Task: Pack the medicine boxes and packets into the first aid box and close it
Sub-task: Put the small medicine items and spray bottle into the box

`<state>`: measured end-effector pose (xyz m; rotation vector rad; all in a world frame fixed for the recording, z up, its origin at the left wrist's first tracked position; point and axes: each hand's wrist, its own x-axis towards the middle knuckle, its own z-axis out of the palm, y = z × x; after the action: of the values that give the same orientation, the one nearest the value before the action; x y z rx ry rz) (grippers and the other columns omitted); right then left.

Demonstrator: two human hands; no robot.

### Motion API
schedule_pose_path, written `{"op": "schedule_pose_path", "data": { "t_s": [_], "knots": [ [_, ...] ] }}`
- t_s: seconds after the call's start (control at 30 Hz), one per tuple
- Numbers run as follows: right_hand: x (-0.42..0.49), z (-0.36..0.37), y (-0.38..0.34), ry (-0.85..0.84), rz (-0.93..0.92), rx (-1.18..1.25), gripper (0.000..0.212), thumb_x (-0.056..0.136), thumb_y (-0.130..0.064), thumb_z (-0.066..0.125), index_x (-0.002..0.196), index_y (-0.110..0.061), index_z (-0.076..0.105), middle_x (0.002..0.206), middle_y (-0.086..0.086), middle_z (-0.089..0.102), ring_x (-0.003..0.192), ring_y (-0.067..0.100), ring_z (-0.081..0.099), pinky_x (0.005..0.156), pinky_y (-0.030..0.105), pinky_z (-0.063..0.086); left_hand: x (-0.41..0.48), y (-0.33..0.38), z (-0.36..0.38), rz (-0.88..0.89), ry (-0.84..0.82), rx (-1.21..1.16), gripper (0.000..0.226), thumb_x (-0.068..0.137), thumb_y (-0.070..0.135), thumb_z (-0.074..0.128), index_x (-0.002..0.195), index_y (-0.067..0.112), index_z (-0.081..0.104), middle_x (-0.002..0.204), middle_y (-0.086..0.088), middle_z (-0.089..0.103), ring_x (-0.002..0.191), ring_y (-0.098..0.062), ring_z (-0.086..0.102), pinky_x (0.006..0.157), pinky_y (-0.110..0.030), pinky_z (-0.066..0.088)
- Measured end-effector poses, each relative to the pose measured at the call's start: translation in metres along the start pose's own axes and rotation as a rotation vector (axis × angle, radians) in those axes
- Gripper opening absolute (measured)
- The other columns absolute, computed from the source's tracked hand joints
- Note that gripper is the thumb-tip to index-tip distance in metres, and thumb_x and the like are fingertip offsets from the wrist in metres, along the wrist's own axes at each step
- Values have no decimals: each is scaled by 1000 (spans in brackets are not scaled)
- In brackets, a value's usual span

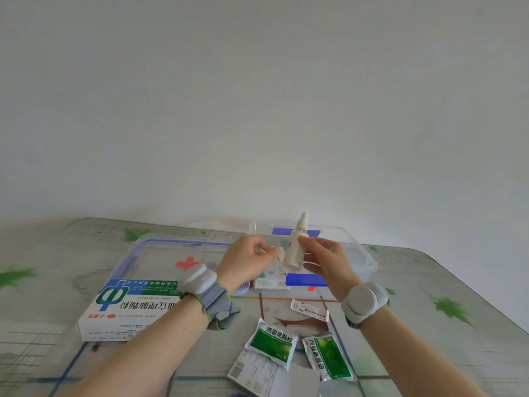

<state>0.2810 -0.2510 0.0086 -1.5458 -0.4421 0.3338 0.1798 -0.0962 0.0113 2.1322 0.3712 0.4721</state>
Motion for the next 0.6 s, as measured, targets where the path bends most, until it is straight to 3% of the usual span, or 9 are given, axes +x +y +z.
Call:
{"op": "schedule_pose_path", "data": {
  "t_s": [0.07,0.2,0.27,0.37,0.43,0.53,0.6],
  "knots": [
    [17,-4,-2,55,11,-25,26,85,-30,67,99,-8,68,92,7,73,83,19,69,70,28,54,16,-4,-5,6,101,83,19,85,36,60,91,20,67,79,10,62,80,-14,63,66,-25,47],
    [59,-8,2,147,43,-177,19,83,-30,69,89,-13,68,82,2,73,72,12,69,59,23,52,54,-14,-8,-6,129,340,22,87,27,56,100,10,62,102,-5,64,98,-24,59,77,-28,43],
    [79,-10,8,163,68,-368,23,80,-30,70,82,-8,70,81,6,74,66,12,67,56,23,51,66,-18,-6,-5,89,477,11,87,23,54,84,13,55,97,-11,62,91,-27,57,78,-32,45],
    [105,-12,17,126,115,-677,27,73,-31,69,67,-5,64,67,11,65,57,19,57,56,28,48,80,-26,1,-39,40,565,33,85,17,53,58,16,34,75,-11,55,70,-26,50,59,-29,37],
    [120,-11,23,89,148,-849,27,70,-31,69,70,-6,59,68,10,63,59,21,56,58,32,48,86,-32,7,-56,2,551,37,83,13,52,54,14,29,61,-8,46,55,-22,43,50,-26,30],
    [135,-5,31,42,205,-1048,25,71,-31,70,74,-12,55,70,5,65,62,19,62,57,29,51,90,-37,12,-63,11,521,24,84,11,50,62,11,40,65,-4,45,62,-23,42,56,-27,34],
    [143,-2,39,-10,232,-1161,30,70,-34,73,69,-18,47,66,0,58,58,14,56,49,25,44,92,-40,14,-66,35,497,27,82,9,51,58,11,36,57,-3,39,55,-21,38,49,-25,29]
  ]
}}
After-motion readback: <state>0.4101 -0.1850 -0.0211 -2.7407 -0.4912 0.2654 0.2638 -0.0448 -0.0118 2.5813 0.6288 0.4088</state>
